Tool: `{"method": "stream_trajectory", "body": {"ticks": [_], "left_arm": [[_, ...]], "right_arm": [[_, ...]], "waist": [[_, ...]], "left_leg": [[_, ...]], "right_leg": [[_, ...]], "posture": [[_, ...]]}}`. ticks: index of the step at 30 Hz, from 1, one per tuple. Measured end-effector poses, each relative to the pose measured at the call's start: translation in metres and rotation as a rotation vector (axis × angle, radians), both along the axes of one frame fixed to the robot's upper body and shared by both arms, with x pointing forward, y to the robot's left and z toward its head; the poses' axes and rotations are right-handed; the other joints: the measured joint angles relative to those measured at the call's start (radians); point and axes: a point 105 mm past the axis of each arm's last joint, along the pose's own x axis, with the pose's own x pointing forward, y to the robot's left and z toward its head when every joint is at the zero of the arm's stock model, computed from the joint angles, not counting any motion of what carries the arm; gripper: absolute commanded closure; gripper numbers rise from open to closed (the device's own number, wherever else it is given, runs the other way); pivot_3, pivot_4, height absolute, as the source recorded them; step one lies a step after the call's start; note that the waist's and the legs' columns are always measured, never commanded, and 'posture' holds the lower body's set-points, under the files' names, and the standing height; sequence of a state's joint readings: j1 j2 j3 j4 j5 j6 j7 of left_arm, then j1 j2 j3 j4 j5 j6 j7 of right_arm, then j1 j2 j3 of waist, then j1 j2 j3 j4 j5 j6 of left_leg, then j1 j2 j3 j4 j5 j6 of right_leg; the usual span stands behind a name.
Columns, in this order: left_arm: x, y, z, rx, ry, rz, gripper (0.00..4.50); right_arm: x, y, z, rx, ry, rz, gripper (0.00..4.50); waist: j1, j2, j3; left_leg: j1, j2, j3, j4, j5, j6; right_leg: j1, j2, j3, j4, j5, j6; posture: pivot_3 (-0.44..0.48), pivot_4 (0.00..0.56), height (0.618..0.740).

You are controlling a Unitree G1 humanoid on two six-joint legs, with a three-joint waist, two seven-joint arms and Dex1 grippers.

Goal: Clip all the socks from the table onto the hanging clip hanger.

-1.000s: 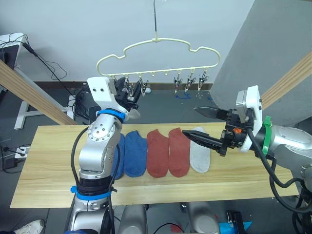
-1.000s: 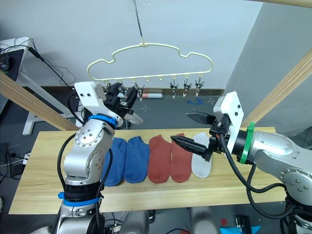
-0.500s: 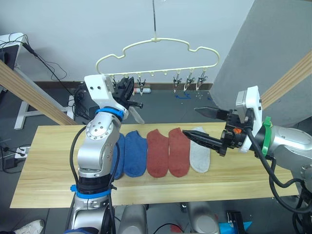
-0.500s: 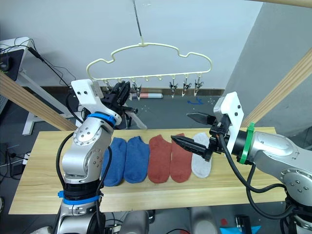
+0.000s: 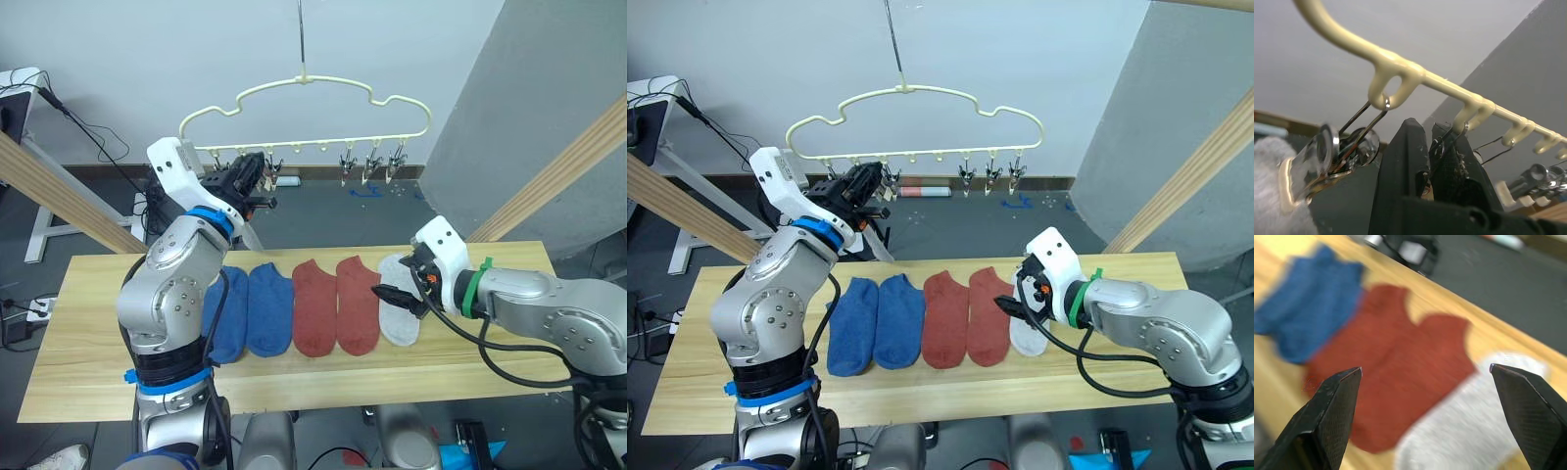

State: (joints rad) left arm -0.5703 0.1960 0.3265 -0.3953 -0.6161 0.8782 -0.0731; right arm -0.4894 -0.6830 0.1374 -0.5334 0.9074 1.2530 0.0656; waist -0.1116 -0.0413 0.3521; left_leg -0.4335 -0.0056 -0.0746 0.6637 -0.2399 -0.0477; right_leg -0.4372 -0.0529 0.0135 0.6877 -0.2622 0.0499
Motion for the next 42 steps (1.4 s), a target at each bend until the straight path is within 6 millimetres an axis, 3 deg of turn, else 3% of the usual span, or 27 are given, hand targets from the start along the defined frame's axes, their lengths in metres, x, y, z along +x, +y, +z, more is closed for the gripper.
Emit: {"method": "stream_trajectory", "body": {"ticks": [14,30,42], "left_arm": [[-0.009,0.005,0.008,-0.159,0.068,-0.047,4.30],[-0.011,0.001,0.010,-0.167,0.076,-0.060,4.30],[-0.011,0.000,0.010,-0.149,0.079,-0.058,4.30]], "right_arm": [[0.030,-0.021,-0.033,-0.093,0.058,-0.249,0.05],[0.065,-0.029,-0.070,-0.190,0.033,-0.292,0.05],[0.067,-0.026,-0.072,-0.183,0.057,-0.289,0.05]], "waist": [[0.002,0.001,0.003],[0.006,0.000,0.011],[0.009,0.000,0.015]], "left_leg": [[0.000,0.000,0.000,-0.001,0.000,0.000],[0.000,0.000,0.002,-0.002,0.000,0.000],[0.000,0.000,0.002,-0.002,0.000,0.000]], "right_leg": [[0.000,0.000,0.000,-0.001,0.000,0.000],[0.000,0.000,0.001,-0.006,0.001,0.001],[0.000,0.000,0.001,-0.006,0.001,0.002]], "posture": [[-0.200,0.393,0.740],[-0.173,0.400,0.740],[-0.166,0.404,0.740]]}}
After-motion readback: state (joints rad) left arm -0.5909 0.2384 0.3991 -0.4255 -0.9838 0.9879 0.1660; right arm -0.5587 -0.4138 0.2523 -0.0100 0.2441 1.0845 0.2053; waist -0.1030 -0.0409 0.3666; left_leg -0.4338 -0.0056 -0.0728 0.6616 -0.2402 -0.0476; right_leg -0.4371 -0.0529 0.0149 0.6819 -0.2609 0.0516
